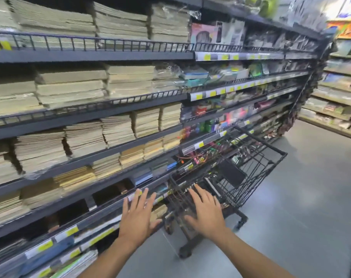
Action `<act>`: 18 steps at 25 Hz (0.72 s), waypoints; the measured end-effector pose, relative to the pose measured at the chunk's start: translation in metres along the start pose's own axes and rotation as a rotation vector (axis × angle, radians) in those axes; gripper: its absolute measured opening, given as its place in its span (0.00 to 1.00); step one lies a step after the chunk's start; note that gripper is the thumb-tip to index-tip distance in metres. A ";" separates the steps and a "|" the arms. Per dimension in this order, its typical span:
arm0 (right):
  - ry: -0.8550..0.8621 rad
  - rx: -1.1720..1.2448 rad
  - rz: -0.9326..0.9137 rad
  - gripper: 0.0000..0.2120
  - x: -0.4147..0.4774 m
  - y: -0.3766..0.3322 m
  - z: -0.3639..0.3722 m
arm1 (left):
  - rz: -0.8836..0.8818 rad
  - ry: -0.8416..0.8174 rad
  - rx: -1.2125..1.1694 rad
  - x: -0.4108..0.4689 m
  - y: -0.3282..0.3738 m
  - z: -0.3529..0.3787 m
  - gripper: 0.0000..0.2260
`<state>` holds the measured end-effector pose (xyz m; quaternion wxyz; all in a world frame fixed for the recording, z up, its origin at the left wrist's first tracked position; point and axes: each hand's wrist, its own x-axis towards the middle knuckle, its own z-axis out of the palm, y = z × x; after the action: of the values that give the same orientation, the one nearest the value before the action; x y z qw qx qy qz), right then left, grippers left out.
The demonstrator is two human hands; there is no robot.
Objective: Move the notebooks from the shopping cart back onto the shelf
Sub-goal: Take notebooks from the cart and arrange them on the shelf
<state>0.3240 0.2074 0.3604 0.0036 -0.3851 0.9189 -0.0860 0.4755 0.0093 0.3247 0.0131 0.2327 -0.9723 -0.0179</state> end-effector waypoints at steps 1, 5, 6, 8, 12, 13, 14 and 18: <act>0.008 0.010 0.017 0.43 0.000 0.025 -0.004 | 0.011 0.001 -0.013 0.014 0.026 0.002 0.41; 0.021 0.044 0.097 0.43 0.008 0.106 -0.014 | 0.048 -0.007 -0.055 0.062 0.107 0.001 0.41; 0.010 0.053 0.120 0.42 0.014 0.124 -0.015 | 0.068 0.009 -0.064 0.074 0.123 0.002 0.41; -0.003 0.066 0.164 0.41 0.031 0.158 -0.011 | 0.084 0.018 -0.092 0.103 0.149 0.007 0.40; -0.022 0.086 0.202 0.41 0.067 0.207 0.002 | 0.109 -0.009 -0.102 0.161 0.177 0.023 0.41; -0.028 0.086 0.205 0.41 0.081 0.220 0.006 | 0.112 -0.015 -0.104 0.181 0.182 0.031 0.41; -0.036 0.081 0.210 0.40 0.098 0.232 0.008 | 0.115 -0.020 -0.108 0.202 0.187 0.038 0.41; -0.084 0.057 0.226 0.39 0.176 0.272 0.016 | 0.108 -0.062 -0.167 0.293 0.198 0.068 0.41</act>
<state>0.0091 0.2679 0.3113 0.0628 -0.2820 0.9526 -0.0951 0.1222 0.0550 0.2703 0.0030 0.1773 -0.9785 -0.1053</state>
